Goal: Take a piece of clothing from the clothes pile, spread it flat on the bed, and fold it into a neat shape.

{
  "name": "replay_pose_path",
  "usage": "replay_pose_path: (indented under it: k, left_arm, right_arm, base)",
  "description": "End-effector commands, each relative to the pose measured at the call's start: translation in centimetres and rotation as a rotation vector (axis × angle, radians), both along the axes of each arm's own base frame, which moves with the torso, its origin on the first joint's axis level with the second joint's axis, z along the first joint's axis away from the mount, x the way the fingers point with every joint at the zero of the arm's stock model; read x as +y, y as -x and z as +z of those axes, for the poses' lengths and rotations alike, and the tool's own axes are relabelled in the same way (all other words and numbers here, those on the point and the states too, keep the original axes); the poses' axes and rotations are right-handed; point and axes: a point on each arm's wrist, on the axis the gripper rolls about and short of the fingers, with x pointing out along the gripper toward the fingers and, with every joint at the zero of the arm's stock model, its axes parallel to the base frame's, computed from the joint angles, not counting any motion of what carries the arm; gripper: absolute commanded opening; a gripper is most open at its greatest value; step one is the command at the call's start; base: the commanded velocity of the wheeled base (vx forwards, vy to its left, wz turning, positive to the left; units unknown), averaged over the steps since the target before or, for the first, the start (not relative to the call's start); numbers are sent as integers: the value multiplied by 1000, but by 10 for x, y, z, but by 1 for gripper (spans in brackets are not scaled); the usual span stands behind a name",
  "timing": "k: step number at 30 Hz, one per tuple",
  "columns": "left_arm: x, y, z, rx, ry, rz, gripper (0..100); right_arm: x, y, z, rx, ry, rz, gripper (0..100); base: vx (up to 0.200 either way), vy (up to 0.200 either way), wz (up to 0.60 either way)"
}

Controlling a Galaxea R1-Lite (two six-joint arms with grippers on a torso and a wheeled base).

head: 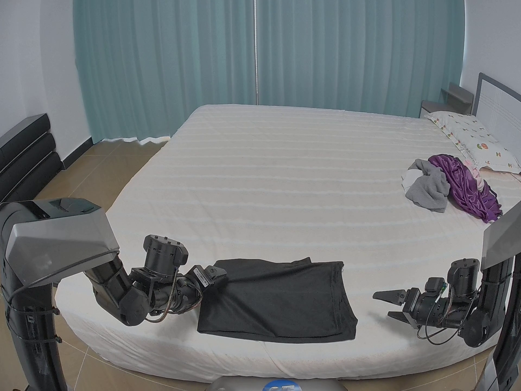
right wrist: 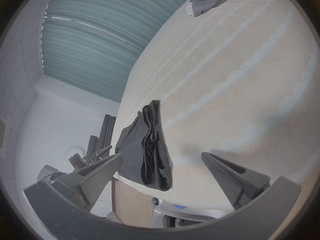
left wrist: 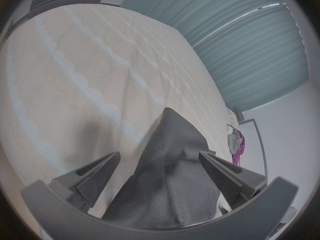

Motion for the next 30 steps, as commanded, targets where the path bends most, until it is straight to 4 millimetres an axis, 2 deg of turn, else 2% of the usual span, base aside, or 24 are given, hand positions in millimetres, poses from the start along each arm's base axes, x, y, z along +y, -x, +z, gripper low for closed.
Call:
replay_pose_path:
  k: [1,6,10,13,16,20,21,22,24,27,28,30]
  left_arm:
    - [2,-1,3,4,17,23,100]
    - [14,-5,19,-22,70,91,100]
    - [36,-9,53,-94,171,207,100]
    - [55,-5,83,-174,222,267,100]
    - [66,13,119,-253,278,251,100]
    - [79,32,159,-397,272,243,100]
    - [80,35,163,-411,271,244,100]
    - [87,51,179,-468,259,248,100]
    - [94,71,194,-537,242,260,100]
    - [103,99,207,-642,151,284,100]
    - [104,102,208,-652,139,286,100]
    - [109,127,216,-734,62,291,100]
  right_arm:
    - [0,-1,-1,-3,0,-7,100]
    - [0,-11,6,-27,-22,-115,100]
    - [-2,-18,19,-89,-17,-233,100]
    - [-4,-15,43,-185,-17,-281,100]
    - [-7,-8,74,-319,-23,-335,100]
    - [-11,14,99,-422,-15,-385,100]
    - [-12,17,101,-427,-13,-391,100]
    - [-15,31,110,-477,7,-399,100]
    - [-19,43,124,-553,29,-410,100]
    - [-29,62,145,-671,77,-456,100]
    - [-29,65,147,-686,85,-454,100]
    - [-30,86,160,-782,189,-424,100]
  base:
    - [0,0,0]
    - [0,0,0]
    - [0,0,0]
    - [0,0,0]
    - [0,0,0]
    - [0,0,0]
    - [0,0,0]
    - [0,0,0]
    - [0,0,0]
    - [0,0,0]
    - [0,0,0]
    - [0,0,0]
